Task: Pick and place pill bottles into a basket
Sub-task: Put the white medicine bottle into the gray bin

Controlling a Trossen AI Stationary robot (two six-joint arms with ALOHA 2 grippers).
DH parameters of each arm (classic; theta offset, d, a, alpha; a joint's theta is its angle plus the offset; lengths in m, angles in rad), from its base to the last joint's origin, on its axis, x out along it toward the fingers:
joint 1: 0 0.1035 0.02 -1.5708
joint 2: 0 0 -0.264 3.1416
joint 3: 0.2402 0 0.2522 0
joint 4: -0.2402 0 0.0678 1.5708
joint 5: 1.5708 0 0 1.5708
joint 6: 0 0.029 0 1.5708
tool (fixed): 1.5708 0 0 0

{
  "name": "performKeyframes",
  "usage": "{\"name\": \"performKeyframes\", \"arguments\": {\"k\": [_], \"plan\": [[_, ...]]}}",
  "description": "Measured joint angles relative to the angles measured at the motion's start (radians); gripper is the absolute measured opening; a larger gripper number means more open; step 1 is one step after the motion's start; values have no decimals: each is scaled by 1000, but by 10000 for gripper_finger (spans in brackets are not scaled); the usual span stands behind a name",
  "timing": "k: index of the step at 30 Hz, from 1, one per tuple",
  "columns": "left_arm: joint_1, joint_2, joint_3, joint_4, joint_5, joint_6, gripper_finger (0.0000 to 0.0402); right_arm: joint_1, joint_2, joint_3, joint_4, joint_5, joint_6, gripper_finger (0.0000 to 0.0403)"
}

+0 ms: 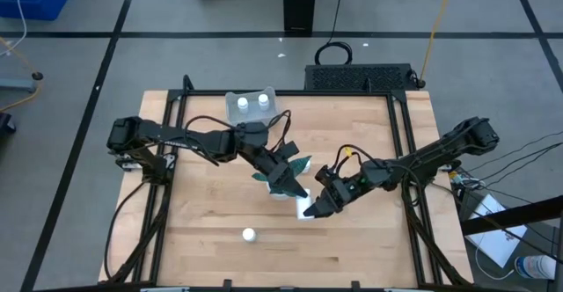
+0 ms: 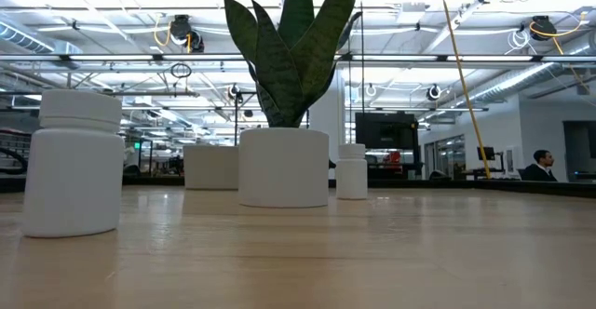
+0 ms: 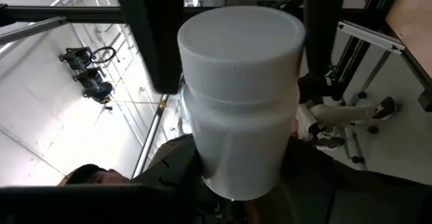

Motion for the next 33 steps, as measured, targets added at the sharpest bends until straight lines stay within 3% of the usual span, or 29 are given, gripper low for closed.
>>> {"name": "performKeyframes", "arguments": {"k": [5, 12, 20, 25, 29, 33], "plan": [[0, 0, 0, -1, 7, 0, 170, 0, -1, 0, 1, -3, -18, 154], [32, -1, 0, 2, 71, -2, 166, -1, 1, 0, 20, 24, -56, 156], [118, -62, 0, -31, 173, 20, 166, 13, 0, 0, 76, 60, -141, 322], [203, -132, 0, -166, 167, 110, 166, 37, 0, -1, 66, 85, -176, 378], [299, -204, 0, -394, 46, 264, 166, 62, 0, -1, 72, 115, -225, 395], [394, -277, 1, -571, -169, 454, 166, 76, 0, -1, 87, 143, -269, 396]]}}
